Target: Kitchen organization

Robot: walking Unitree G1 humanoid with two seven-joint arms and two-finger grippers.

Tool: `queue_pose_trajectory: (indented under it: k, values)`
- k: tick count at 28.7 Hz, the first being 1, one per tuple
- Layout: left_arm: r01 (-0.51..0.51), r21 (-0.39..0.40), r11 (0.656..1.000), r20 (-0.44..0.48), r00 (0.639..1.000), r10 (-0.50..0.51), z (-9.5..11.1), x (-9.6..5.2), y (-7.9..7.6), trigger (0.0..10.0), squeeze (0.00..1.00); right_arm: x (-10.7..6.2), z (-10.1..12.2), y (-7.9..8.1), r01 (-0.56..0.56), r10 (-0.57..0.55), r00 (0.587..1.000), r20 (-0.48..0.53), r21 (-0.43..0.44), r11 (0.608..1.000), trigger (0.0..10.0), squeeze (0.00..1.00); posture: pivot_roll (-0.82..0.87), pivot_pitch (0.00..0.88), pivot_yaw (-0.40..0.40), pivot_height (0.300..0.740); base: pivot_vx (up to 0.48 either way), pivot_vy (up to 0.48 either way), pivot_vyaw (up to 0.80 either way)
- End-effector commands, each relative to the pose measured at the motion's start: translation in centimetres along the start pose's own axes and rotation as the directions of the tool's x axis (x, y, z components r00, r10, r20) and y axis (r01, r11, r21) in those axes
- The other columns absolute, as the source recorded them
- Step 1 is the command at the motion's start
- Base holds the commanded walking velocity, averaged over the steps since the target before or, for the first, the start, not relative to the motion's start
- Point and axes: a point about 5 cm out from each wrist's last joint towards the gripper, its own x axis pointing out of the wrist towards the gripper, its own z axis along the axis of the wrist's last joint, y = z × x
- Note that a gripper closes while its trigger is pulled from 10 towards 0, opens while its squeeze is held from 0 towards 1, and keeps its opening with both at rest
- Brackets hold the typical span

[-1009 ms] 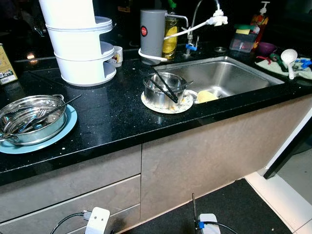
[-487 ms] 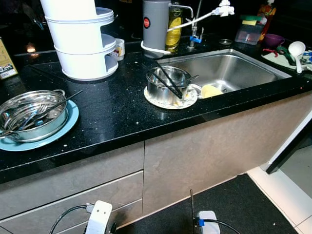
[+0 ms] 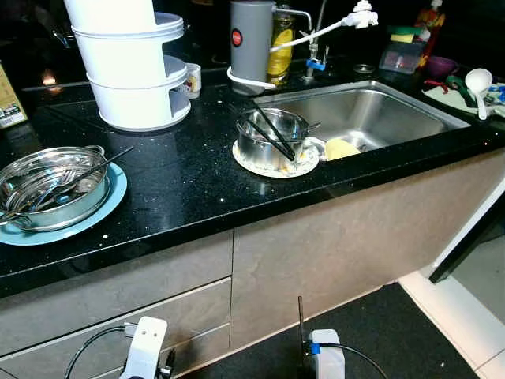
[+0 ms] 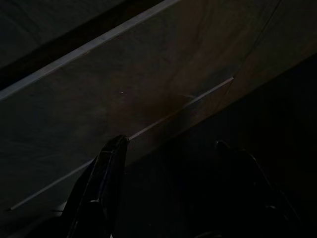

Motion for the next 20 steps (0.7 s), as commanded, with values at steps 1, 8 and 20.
queue_pose_trajectory:
  k: [1,8,20]
  values:
    - [0.021,-0.020,1.000,-0.030,0.999,-0.022,-0.6,-0.2,-0.9,10.0,0.00,-0.4,-0.7,-0.9,0.040,-0.039,0.999,-0.022,0.045,0.998,10.0,0.00,-0.09,0.087,-0.037,0.740,0.000,0.000,0.00]
    - [0.051,-0.042,0.998,-0.025,0.998,-0.052,-0.8,-0.4,-2.4,10.0,0.00,-0.6,-0.1,-2.0,0.040,-0.041,0.999,0.013,0.031,0.999,10.0,0.00,-0.11,0.091,-0.039,0.740,0.000,0.000,0.00]
    - [0.027,-0.065,0.998,-0.007,1.000,-0.028,0.0,0.0,-2.4,10.0,0.00,-0.4,1.0,-2.7,0.055,-0.057,0.997,0.050,0.050,0.997,10.0,0.00,-0.12,0.071,-0.024,0.740,0.000,0.000,0.00]
